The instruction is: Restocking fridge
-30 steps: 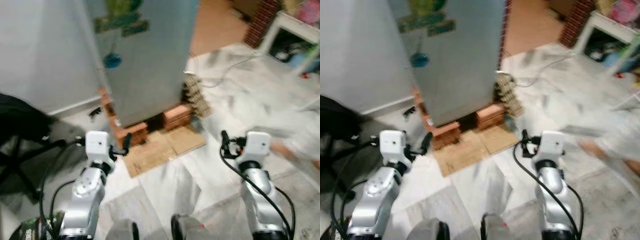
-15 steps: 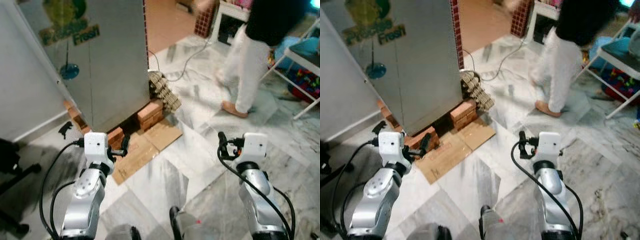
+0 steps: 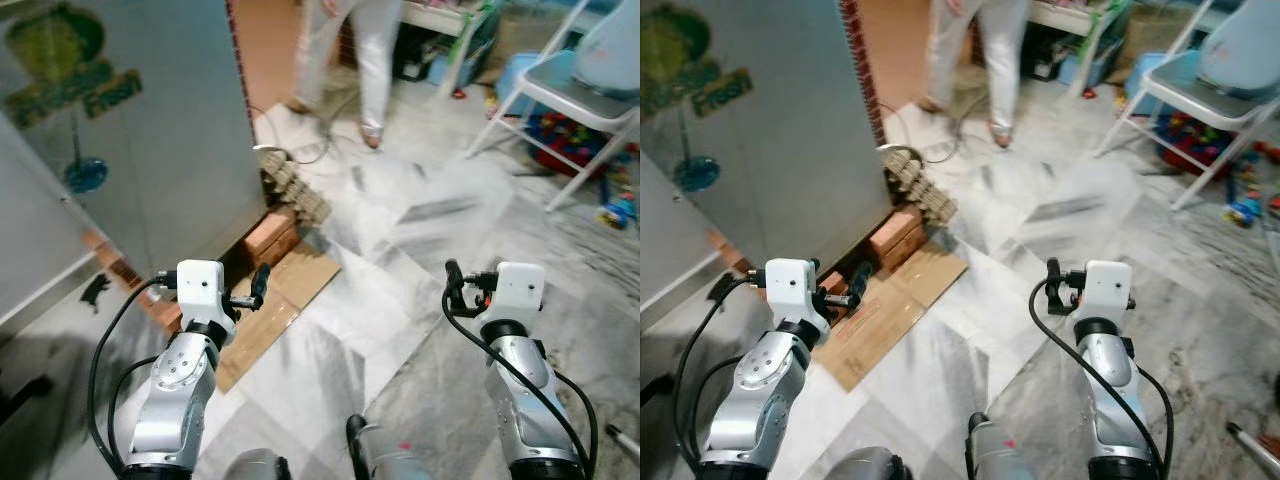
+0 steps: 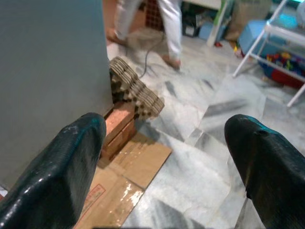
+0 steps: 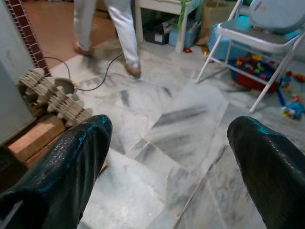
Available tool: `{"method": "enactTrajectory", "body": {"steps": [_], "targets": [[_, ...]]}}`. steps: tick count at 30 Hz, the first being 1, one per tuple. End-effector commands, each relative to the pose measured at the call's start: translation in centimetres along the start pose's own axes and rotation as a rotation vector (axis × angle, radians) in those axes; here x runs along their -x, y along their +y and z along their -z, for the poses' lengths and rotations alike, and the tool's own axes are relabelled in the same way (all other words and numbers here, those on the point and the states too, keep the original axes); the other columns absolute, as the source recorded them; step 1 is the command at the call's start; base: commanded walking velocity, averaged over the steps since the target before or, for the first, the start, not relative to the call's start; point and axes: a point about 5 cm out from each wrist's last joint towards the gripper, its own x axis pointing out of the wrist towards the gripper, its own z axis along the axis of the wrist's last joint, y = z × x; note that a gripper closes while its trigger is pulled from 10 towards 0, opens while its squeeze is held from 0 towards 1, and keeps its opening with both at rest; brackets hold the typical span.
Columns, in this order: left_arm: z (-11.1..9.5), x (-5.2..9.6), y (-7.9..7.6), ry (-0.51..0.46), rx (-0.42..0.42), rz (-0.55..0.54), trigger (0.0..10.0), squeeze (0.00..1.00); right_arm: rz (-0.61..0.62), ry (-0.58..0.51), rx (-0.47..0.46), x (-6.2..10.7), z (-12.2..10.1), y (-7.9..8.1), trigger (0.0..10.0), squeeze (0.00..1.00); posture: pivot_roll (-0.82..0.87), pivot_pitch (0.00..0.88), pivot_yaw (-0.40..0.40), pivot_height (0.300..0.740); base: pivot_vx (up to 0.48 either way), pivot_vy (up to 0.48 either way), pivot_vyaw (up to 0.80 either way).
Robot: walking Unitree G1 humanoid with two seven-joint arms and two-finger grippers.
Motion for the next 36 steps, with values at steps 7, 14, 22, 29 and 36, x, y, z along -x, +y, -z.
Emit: {"method": "enactTrajectory", "body": {"steps": [7, 14, 22, 29, 36], "targets": [[-0.16, -0.1, 0.03, -0.003, -0.003, -0.003, 10.0, 0.0, 0.011, -0.006, 0.009, -0.06, -0.24, -0.26, 10.0, 0.0, -0.05, 0.156, 0.07, 0.74, 0.112, 0.0, -0.8], [-0.16, -0.08, 0.0, -0.004, -0.001, 0.0, 10.0, 0.0, 0.013, -0.007, 0.005, -0.08, -0.26, -0.22, 10.0, 0.0, -0.05, 0.156, 0.071, 0.74, 0.0, 0.0, -0.8], [-0.17, -0.07, -0.38, -0.007, 0.0, 0.019, 10.0, 0.0, 0.019, -0.008, 0.003, -0.09, -0.29, -0.21, 10.0, 0.0, -0.05, 0.157, 0.074, 0.74, 0.246, 0.21, -0.8], [-0.19, -0.11, -0.41, -0.007, 0.001, 0.021, 10.0, 0.0, 0.021, -0.008, 0.002, -0.07, -0.28, -0.26, 10.0, 0.0, -0.05, 0.157, 0.076, 0.74, 0.297, 0.32, -0.8], [-0.23, -0.18, -0.46, -0.007, -0.001, 0.022, 10.0, 0.0, 0.021, -0.011, 0.005, -0.1, -0.33, -0.27, 10.0, 0.0, -0.05, 0.159, 0.075, 0.74, 0.284, 0.345, -0.8]]}}
